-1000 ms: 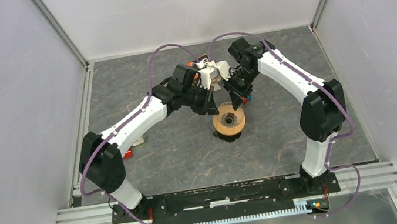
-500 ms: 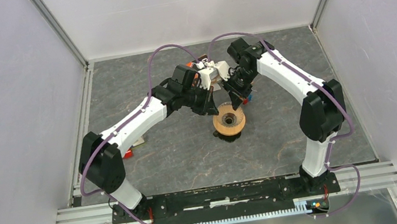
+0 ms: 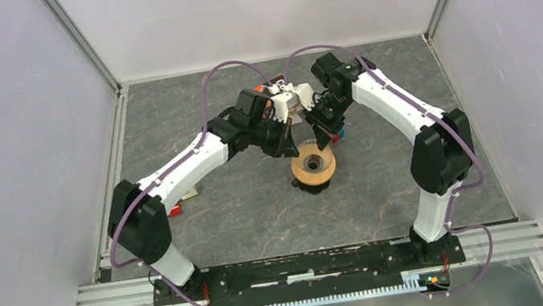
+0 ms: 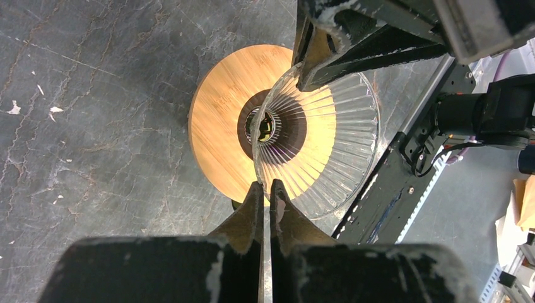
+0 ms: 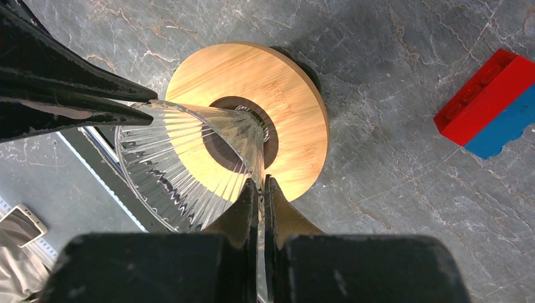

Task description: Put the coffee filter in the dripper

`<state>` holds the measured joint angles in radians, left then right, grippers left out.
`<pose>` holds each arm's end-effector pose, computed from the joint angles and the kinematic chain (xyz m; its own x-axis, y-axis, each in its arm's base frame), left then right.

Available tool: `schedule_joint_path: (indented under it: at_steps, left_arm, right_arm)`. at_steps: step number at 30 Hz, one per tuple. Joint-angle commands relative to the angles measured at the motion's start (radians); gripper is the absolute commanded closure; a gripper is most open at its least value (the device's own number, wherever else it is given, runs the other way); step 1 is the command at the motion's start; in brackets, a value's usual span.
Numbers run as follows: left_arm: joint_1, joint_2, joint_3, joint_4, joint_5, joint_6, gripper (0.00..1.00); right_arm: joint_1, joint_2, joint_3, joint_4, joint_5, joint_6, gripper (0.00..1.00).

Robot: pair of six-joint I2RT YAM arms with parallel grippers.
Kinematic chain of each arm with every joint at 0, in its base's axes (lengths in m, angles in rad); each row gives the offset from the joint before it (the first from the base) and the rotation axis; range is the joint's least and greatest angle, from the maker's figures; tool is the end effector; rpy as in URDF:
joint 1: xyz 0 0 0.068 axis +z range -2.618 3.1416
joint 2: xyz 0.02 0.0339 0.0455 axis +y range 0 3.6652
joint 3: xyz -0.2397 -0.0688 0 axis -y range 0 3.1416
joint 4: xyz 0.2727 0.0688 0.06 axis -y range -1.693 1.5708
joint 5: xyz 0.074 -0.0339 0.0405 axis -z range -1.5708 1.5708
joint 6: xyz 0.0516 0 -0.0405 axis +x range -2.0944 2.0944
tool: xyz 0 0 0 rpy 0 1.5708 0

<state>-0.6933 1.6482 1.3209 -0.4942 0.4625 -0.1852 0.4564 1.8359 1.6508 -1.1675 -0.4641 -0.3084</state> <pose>0.2913 -0.2720 0.2336 -0.7019 0.3689 -0.6093 0.6882 0.5718 -0.4465 0.3380 0.1917 0.2363 -0.6890 -0.6407 -0.3389 -0.7244 0.5935 0.3507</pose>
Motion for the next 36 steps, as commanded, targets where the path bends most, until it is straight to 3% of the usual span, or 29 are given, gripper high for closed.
schedule_joint_path:
  at_steps: [1,17,28,36]
  left_arm:
    - [-0.043,0.066,-0.059,-0.041,-0.022,0.063,0.98]
    - [-0.066,0.061,-0.084,-0.011,-0.043,0.087,0.98]
    - [-0.068,0.023,-0.068,-0.004,-0.040,0.116,0.97]
    - [-0.068,0.004,-0.037,-0.024,-0.042,0.137,0.92]
  right_arm:
    - [0.063,0.022,-0.067,0.136,-0.005,-0.052,1.00]
    - [0.065,-0.032,-0.161,0.207,0.033,-0.051,1.00]
    - [0.066,-0.088,-0.129,0.214,0.043,-0.066,1.00]
    - [0.065,-0.113,-0.150,0.236,0.045,-0.070,0.87]
